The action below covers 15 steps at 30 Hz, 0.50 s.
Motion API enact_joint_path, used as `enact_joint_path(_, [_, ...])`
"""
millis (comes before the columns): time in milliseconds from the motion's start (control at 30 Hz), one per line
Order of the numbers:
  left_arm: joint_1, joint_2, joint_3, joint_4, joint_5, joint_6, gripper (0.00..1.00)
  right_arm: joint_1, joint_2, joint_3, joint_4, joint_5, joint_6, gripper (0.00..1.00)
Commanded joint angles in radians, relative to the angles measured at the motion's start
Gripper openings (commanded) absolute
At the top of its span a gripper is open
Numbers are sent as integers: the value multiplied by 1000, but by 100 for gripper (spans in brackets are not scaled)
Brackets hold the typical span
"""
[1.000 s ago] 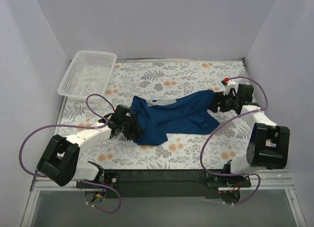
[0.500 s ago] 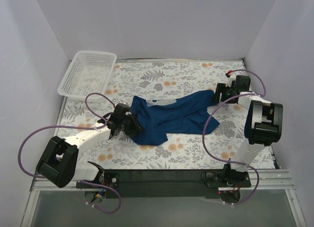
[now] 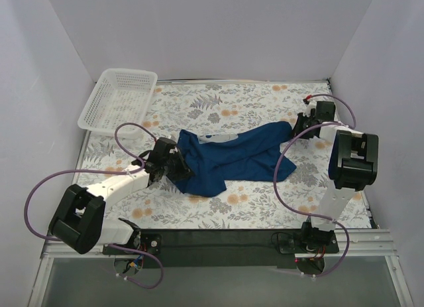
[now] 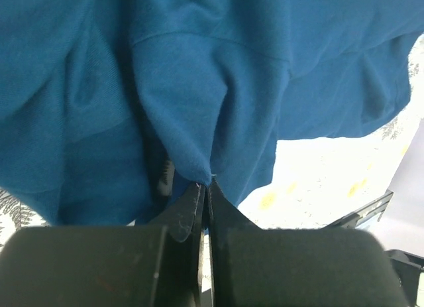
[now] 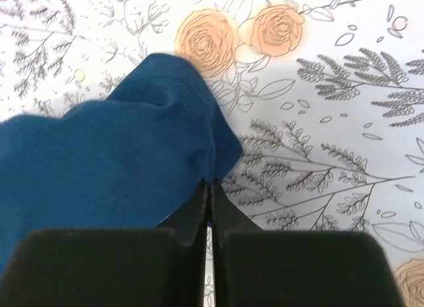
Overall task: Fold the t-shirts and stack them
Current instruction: Flatten the tshirt out
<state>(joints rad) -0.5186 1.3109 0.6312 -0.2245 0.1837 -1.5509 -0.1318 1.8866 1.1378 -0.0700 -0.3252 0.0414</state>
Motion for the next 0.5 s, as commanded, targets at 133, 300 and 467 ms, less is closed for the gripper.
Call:
enact_joint_path(133, [25, -157, 134, -32, -20, 20, 0, -17, -394, -156, 21, -90, -67, 1])
enact_joint_path(300, [31, -318, 261, -139, -58, 35, 0, -34, -710, -216, -103, -196, -192, 1])
enact_joint_path(467, [42, -394, 384, -223, -144, 55, 0, -35, -876, -127, -151, -265, -118, 1])
